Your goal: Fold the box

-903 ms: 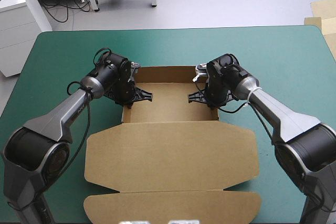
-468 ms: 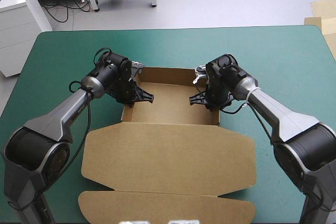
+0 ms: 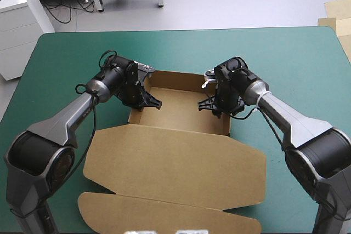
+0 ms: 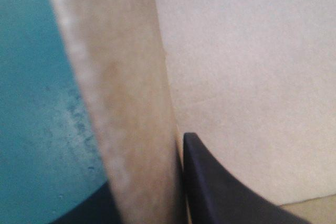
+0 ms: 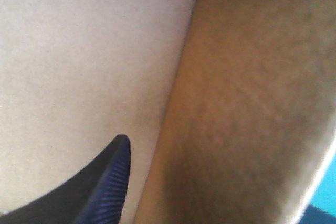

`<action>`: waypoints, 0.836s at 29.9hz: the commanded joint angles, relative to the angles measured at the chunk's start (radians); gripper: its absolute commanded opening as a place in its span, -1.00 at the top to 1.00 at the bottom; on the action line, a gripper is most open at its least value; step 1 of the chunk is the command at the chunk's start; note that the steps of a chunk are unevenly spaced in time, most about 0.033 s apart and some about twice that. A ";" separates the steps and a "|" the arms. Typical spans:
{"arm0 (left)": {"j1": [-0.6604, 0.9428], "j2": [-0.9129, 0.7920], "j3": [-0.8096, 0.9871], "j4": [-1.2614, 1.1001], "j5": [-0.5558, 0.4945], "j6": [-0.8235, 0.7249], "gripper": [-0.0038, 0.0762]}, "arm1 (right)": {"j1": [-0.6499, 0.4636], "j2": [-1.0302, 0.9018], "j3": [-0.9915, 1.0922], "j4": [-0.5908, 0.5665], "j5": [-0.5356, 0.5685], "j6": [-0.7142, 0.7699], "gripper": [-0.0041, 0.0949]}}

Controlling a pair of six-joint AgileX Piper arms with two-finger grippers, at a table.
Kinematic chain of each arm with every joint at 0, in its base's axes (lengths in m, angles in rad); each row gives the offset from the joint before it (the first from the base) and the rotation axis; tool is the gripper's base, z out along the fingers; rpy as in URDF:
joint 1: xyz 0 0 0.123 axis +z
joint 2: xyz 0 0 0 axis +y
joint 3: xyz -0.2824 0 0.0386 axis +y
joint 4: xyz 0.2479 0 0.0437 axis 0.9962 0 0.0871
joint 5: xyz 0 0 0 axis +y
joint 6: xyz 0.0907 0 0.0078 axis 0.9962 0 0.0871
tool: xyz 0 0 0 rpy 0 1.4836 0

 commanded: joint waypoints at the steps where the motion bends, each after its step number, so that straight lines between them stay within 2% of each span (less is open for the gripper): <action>1: -0.015 -0.044 -0.016 -0.036 -0.026 0.018 0.20 | 0.001 -0.050 -0.032 -0.012 -0.011 0.009 0.04; 4: -0.015 -0.044 -0.016 -0.036 -0.029 0.018 -0.27 | 0.001 -0.050 -0.032 -0.009 -0.005 0.009 0.04; 7: -0.015 -0.044 -0.016 -0.036 -0.036 0.018 -0.57 | 0.001 -0.050 -0.032 -0.009 0.002 0.009 0.04; 16: -0.015 -0.059 -0.038 0.005 -0.019 0.018 -0.59 | 0.001 -0.052 -0.137 -0.030 0.044 0.014 0.03; 20: -0.015 -0.063 -0.103 0.017 0.039 0.018 -0.59 | 0.001 -0.054 -0.202 -0.101 0.072 0.014 0.04; 25: -0.015 -0.066 -0.143 0.017 0.064 0.018 -0.59 | -0.001 -0.054 -0.226 -0.102 0.072 0.019 0.04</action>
